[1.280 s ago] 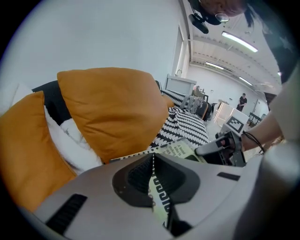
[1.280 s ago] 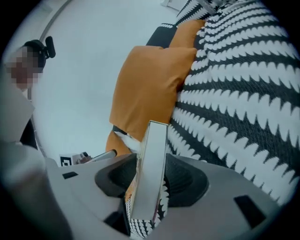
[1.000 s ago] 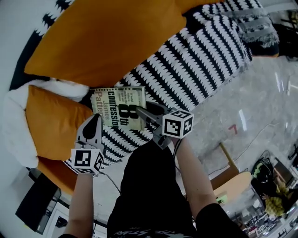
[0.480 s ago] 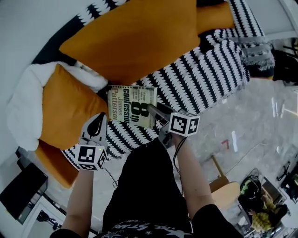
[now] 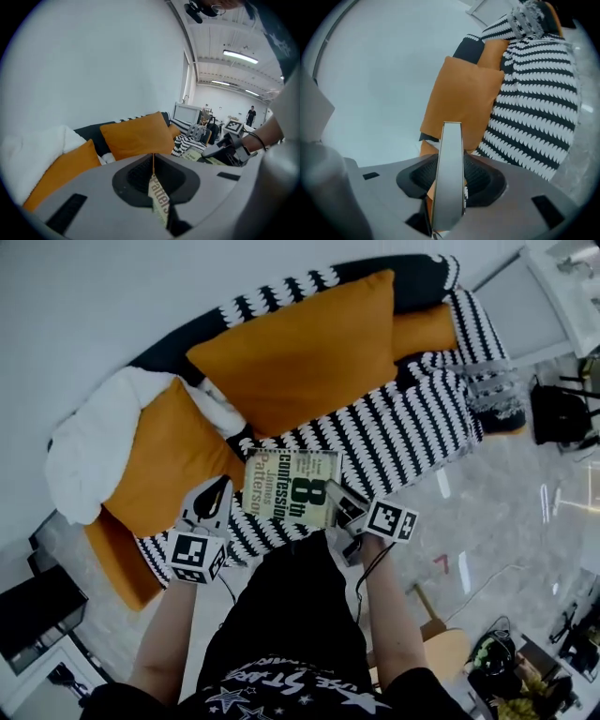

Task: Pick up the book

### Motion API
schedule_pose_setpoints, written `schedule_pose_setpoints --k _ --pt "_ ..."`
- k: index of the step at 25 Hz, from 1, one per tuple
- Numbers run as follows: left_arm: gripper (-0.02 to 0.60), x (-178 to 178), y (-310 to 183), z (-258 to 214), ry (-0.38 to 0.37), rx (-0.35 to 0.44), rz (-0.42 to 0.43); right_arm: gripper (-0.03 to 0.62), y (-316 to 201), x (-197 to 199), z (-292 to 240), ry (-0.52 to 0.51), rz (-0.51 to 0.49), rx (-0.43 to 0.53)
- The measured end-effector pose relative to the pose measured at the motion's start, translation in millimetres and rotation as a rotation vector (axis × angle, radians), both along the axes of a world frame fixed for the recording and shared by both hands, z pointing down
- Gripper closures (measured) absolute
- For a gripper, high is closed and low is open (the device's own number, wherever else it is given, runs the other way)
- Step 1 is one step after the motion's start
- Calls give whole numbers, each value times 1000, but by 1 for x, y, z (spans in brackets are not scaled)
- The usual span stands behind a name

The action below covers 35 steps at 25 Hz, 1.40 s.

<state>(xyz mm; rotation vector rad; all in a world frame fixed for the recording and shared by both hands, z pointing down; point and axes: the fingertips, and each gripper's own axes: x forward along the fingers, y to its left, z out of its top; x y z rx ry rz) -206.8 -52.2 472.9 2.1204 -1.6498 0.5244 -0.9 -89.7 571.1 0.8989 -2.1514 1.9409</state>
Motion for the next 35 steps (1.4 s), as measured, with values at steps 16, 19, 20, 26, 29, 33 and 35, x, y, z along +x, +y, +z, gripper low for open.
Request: schedule_pose_setpoints --k 16,19,20,26,29,33,35 --pt "566 45 40 -126 83 131 63 421 25 32 -168 -148 292 93" --pt "565 46 56 -142 105 157 62 421 33 32 -191 -190 338 121" --pt "565 46 60 -148 100 172 73 421 34 32 -199 -206 347 131" --pt "566 45 78 -175 89 234 74 421 42 33 -224 -275 354 162" --pt "566 42 79 -168 85 240 68 421 46 33 -215 -279 357 145" --pt "566 53 79 -162 77 243 46 421 52 46 -203 -263 344 127" --pt "566 67 84 -161 83 245 47 421 59 56 -201 -280 331 124"
